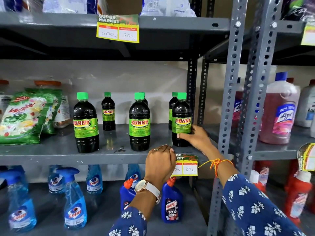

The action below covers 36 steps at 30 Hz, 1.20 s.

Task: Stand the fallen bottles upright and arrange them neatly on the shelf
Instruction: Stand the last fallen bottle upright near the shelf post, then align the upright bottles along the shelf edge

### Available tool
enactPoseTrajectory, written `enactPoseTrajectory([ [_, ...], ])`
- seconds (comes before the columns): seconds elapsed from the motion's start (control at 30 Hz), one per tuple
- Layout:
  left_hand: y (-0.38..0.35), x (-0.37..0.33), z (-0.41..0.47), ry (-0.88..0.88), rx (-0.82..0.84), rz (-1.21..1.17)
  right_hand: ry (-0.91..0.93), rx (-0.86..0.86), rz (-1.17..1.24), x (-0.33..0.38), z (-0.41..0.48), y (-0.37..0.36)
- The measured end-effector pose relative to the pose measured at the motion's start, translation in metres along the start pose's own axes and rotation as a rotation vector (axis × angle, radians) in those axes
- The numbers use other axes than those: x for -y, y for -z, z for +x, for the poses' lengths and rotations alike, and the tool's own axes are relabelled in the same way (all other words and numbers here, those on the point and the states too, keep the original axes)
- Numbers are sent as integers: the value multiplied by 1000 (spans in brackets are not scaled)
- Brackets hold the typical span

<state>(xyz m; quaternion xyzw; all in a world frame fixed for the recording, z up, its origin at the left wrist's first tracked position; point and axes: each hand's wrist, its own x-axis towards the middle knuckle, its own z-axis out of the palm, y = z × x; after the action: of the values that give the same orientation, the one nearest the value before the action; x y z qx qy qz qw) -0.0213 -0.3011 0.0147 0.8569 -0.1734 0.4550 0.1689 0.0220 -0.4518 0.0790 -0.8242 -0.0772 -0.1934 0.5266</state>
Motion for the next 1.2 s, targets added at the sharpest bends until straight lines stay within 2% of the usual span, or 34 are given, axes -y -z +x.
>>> enactPoseTrajectory([
  [0.37,3,-8,-3,60,8,-17,101,-14,-28,3,-31,13],
  [0.63,-1,-9,-1,75,17,5,90,-1,-17,-1,-30,14],
  [0.73,4,-7,-3,29,89,-77,99,-13,-32,-2,-32,15],
  [0.8,20,1,-9,75,103,-218,136,-111,-14,-1,-41,14],
  [0.87,48,22,-12,103,-40,-283,320,-241,-1,6,-60,7],
  [0.93,79,53,-14,90,-306,-230,530,-276,59,22,-73,-11],
  [1.0,106,95,-12,182,-558,-133,536,-189,129,45,-74,-36],
  [1.07,131,141,-11,405,-654,-94,414,-104,157,66,-65,-64],
  [1.13,147,179,-13,587,-500,-169,239,-36,98,74,-54,-88],
  [1.2,154,204,-14,710,-174,-156,114,35,11,73,-48,-106],
])
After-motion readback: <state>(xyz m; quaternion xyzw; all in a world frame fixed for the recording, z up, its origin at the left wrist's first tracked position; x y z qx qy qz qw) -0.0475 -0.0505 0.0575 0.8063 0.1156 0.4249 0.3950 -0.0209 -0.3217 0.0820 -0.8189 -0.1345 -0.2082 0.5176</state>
